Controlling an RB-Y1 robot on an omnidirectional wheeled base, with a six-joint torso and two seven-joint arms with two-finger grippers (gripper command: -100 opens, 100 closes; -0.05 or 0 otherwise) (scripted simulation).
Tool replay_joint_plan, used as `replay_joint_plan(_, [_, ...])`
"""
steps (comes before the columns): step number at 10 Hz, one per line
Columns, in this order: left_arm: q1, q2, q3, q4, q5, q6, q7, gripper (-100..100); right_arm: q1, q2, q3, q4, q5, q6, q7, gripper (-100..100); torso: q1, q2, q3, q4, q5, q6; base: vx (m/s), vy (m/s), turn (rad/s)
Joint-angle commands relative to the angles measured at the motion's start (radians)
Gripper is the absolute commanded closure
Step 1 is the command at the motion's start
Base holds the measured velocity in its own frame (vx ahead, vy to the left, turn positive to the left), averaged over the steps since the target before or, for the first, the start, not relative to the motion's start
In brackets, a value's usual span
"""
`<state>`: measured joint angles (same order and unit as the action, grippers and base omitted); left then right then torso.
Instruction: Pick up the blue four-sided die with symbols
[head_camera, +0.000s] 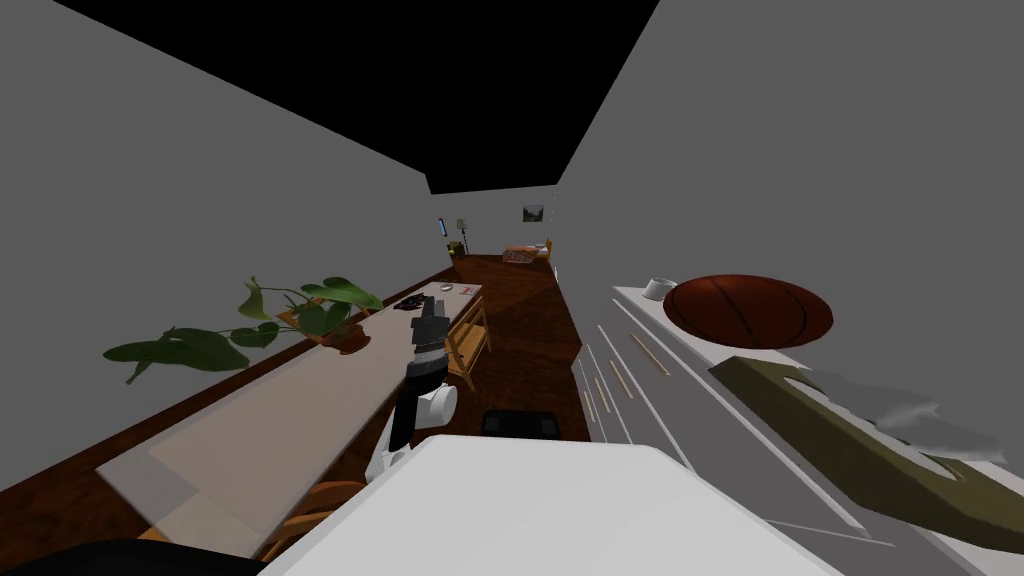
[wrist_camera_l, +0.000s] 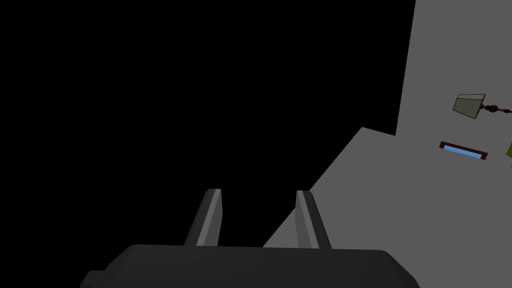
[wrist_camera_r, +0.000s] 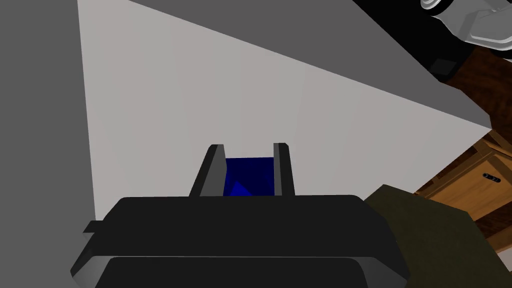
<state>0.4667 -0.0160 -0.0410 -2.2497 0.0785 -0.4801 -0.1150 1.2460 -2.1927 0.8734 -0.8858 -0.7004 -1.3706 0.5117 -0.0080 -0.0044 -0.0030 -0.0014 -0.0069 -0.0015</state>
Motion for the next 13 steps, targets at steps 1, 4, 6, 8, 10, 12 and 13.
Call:
replay_joint_plan(1, [0.0,0.0,0.0,0.0,0.0,0.0,0.0,0,0.0,0.0,0.0,0.0,0.0,0.0,0.0,0,0.0,0.0,0.0,0.0,0.0,0.0,0.0,0.0,0.0])
replay_joint_plan(4, [0.0,0.0,0.0,0.0,0.0,0.0,0.0,0,-0.063,-0.075,-0.027,-0.072,0.054,0.033,0.045,100,-0.003,-0.006,-0.004,-0.001,-0.001,0.001,0.138,-0.05,-0.401])
replay_joint_plan(6, [0.0,0.0,0.0,0.0,0.0,0.0,0.0,0,-0.103,-0.117,-0.031,-0.109,0.077,0.052,0.072,100,-0.003,-0.008,-0.005,-0.002,-0.001,-0.001,0.139,-0.044,-0.301])
replay_joint_plan(8, [0.0,0.0,0.0,0.0,0.0,0.0,0.0,0,-0.142,-0.162,-0.036,-0.16,0.1,0.071,0.1,100,-0.004,-0.01,-0.006,-0.002,-0.001,0.0,0.157,-0.05,-0.355])
replay_joint_plan(10, [0.001,0.0,0.0,0.0,0.0,0.0,0.0,0,-0.181,-0.211,-0.04,-0.21,0.124,0.09,0.128,100,-0.005,-0.013,-0.007,-0.003,-0.001,0.001,0.193,-0.035,-0.437])
replay_joint_plan(12, [0.0,0.0,0.0,0.0,0.0,0.0,0.0,0,-0.221,-0.256,-0.044,-0.255,0.147,0.109,0.156,100,-0.003,-0.011,-0.007,-0.003,-0.001,-0.001,0.14,-0.01,-0.316])
replay_joint_plan(13, [0.0,0.0,0.0,0.0,0.0,0.0,0.0,0,-0.256,-0.289,-0.049,-0.283,0.17,0.128,0.184,100,-0.002,-0.009,-0.005,-0.002,0.0,0.0,0.163,0.014,-0.35])
